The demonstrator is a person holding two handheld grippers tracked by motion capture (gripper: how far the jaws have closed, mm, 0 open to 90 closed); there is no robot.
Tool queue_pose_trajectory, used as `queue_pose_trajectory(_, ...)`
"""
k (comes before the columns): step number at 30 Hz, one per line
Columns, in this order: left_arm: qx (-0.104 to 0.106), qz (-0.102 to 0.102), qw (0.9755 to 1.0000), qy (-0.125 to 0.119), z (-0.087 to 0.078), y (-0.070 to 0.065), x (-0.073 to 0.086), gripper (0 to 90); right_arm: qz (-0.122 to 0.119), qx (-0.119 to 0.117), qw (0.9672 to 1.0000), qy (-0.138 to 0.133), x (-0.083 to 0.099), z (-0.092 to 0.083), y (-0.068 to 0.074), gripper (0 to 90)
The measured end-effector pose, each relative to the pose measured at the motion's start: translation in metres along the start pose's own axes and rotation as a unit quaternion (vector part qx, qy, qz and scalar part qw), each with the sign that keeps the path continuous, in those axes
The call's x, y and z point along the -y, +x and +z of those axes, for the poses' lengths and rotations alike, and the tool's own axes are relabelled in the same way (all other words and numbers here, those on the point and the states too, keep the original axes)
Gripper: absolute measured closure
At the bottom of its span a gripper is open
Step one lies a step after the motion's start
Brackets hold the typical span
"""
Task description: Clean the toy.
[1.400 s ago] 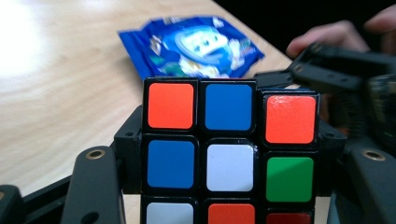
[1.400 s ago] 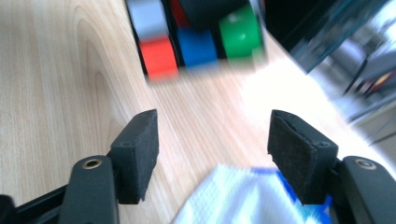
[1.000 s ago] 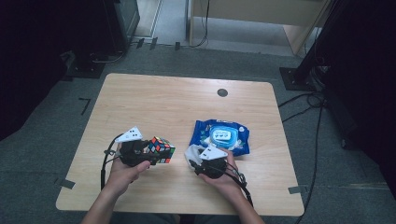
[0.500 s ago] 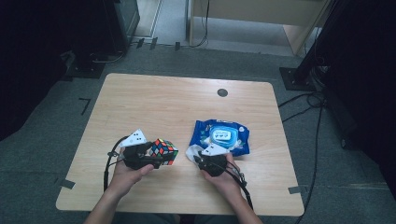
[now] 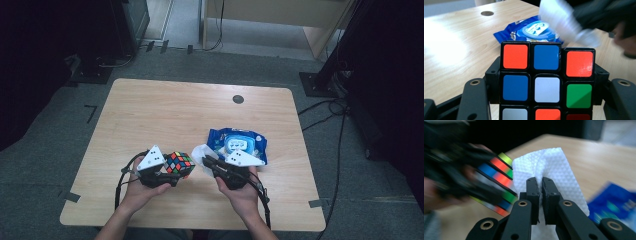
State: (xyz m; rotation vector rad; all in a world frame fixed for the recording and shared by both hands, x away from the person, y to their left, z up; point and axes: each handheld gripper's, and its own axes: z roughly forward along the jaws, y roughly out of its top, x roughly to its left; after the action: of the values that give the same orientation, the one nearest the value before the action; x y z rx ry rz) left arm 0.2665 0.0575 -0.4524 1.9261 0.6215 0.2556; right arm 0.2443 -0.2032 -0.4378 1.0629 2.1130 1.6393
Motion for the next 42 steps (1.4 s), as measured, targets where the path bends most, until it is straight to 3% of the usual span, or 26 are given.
queue_pose_trajectory(3, 0.008, 0.020, 0.9998, -0.003, 0.004, -0.009, -0.001, 34.1, -0.003, -0.053, 0.9984, -0.020, -0.009, -0.003, 0.019, 85.8)
queue_pose_trajectory(5, 0.010, 0.038, 0.9992, -0.004, 0.006, -0.017, -0.001, 34.1, -0.009, -0.075, 0.9968, -0.026, -0.010, -0.002, 0.030, 85.7)
queue_pose_trajectory(8, 0.003, 0.059, 0.9982, -0.010, 0.006, -0.025, -0.003, 34.1, -0.013, -0.076, 0.9968, -0.024, -0.009, 0.002, 0.036, 85.6)
queue_pose_trajectory(12, -0.005, 0.057, 0.9983, -0.014, 0.004, -0.025, -0.004, 34.2, 0.016, -0.085, 0.9955, -0.039, -0.005, 0.003, 0.028, 85.3)
queue_pose_trajectory(17, -0.005, 0.053, 0.9982, -0.026, 0.000, -0.023, -0.005, 34.2, 0.040, -0.068, 0.9960, -0.042, 0.001, 0.005, 0.018, 85.3)
queue_pose_trajectory(19, -0.002, 0.064, 0.9976, -0.024, -0.001, -0.025, -0.005, 34.1, 0.064, -0.056, 0.9962, -0.016, 0.006, 0.011, 0.003, 85.1)
queue_pose_trajectory(21, 0.003, 0.062, 0.9976, -0.030, 0.000, -0.025, -0.005, 34.2, 0.070, -0.035, 0.9970, 0.003, 0.008, 0.012, -0.004, 85.2)
queue_pose_trajectory(22, 0.004, 0.063, 0.9976, -0.030, 0.000, -0.025, -0.006, 34.2, 0.072, -0.022, 0.9972, 0.008, 0.009, 0.012, -0.007, 85.2)
queue_pose_trajectory(24, -0.006, 0.071, 0.9971, -0.027, 0.000, -0.027, -0.006, 34.2, 0.088, -0.020, 0.9959, -0.001, 0.008, 0.008, -0.011, 85.2)
queue_pose_trajectory(29, -0.007, 0.079, 0.9967, -0.021, 0.003, -0.030, -0.005, 34.2, 0.064, -0.065, 0.9945, -0.051, -0.010, -0.006, 0.011, 85.1)
queue_pose_trajectory(33, -0.006, 0.089, 0.9957, -0.027, 0.002, -0.035, -0.007, 34.2, 0.046, -0.080, 0.9948, -0.043, -0.012, -0.001, 0.026, 84.9)
queue_pose_trajectory(37, -0.016, 0.091, 0.9955, -0.023, 0.000, -0.035, -0.007, 34.2, 0.058, -0.054, 0.9964, -0.031, -0.002, 0.007, 0.015, 84.8)
queue_pose_trajectory(42, -0.019, 0.082, 0.9960, -0.030, -0.002, -0.030, -0.008, 34.2, 0.072, -0.011, 0.9972, 0.018, 0.013, 0.017, -0.005, 84.7)
